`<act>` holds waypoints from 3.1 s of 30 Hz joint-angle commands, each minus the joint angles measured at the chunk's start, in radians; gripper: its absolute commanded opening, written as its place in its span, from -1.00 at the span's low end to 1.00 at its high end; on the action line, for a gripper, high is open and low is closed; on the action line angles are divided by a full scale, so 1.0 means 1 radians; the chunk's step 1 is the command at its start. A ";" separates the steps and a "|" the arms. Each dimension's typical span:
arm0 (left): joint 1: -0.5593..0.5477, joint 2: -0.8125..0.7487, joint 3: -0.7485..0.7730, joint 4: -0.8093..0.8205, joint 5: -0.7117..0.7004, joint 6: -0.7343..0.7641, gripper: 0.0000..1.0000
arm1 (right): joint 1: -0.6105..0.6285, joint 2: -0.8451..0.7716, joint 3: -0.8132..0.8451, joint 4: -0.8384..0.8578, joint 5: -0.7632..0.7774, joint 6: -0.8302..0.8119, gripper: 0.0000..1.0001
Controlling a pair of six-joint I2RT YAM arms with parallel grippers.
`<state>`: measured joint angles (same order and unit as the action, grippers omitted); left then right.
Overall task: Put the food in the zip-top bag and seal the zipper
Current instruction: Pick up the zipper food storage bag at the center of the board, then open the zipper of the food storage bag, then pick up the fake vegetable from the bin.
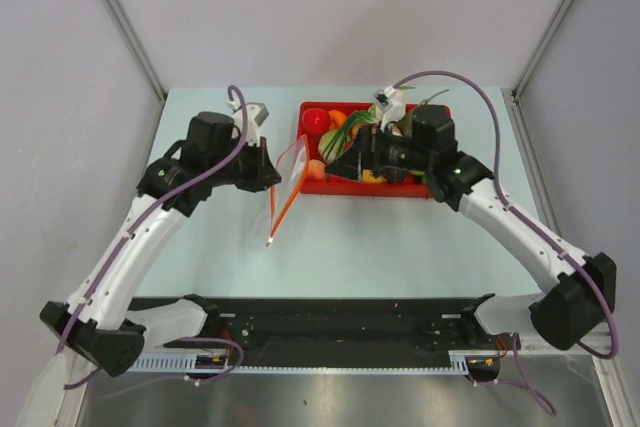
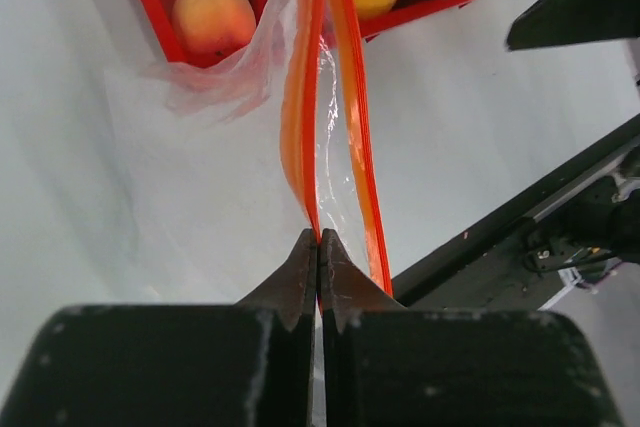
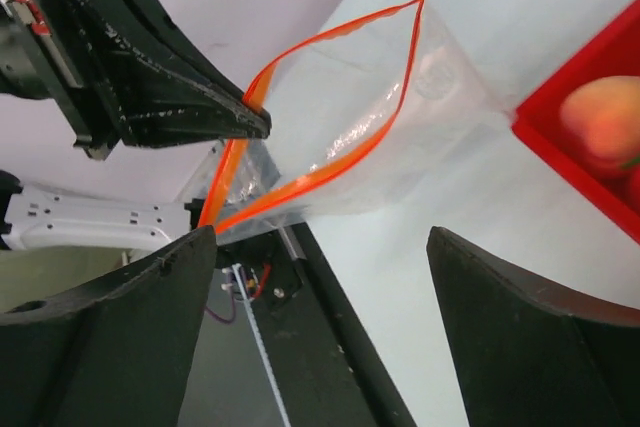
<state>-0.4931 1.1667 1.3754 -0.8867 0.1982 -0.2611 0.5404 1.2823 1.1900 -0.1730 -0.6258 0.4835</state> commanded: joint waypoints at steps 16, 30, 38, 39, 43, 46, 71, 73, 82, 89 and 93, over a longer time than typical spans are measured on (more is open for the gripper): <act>0.158 -0.196 -0.302 0.304 0.181 -0.357 -0.99 | 0.225 0.348 0.162 0.254 0.081 0.356 0.25; 0.281 -0.315 -0.371 0.237 0.126 -0.374 -0.99 | 0.234 0.385 0.175 0.179 0.159 0.210 -1.00; 0.281 -0.228 -0.208 -0.004 -0.290 0.011 -0.99 | 0.171 0.322 0.163 -0.075 0.248 -0.161 -1.00; 0.281 -0.217 -0.200 -0.026 -0.330 0.035 -1.00 | 0.173 0.321 0.177 -0.092 0.256 -0.230 -1.00; 0.281 -0.147 -0.173 -0.072 -0.364 0.121 -0.99 | 0.179 0.348 0.229 -0.196 0.301 -0.403 -1.00; 0.281 -0.134 -0.176 -0.066 -0.271 0.126 -1.00 | 0.168 0.388 0.308 -0.264 0.316 -0.479 -1.00; 0.280 -0.067 -0.047 -0.189 0.260 -0.041 -0.99 | 0.112 0.477 0.531 -0.543 -0.186 -0.585 -0.86; 0.280 -0.041 -0.082 -0.128 0.291 -0.087 -0.99 | 0.075 0.503 0.531 -0.527 -0.134 -0.580 -0.73; 0.280 0.036 -0.173 0.110 0.406 -0.257 -0.99 | -0.022 0.509 0.568 -0.470 -0.049 -0.557 0.12; 0.280 0.039 -0.191 0.146 0.422 -0.291 -1.00 | -0.207 0.425 0.556 -0.480 -0.026 -0.632 0.69; 0.280 0.040 -0.193 0.147 0.429 -0.290 -0.99 | -0.319 0.428 0.556 -0.502 -0.003 -0.788 0.75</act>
<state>-0.2180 1.2236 1.1843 -0.7837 0.5900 -0.5255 0.3206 1.7569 1.7214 -0.6758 -0.6735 -0.1463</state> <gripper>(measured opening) 0.006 0.861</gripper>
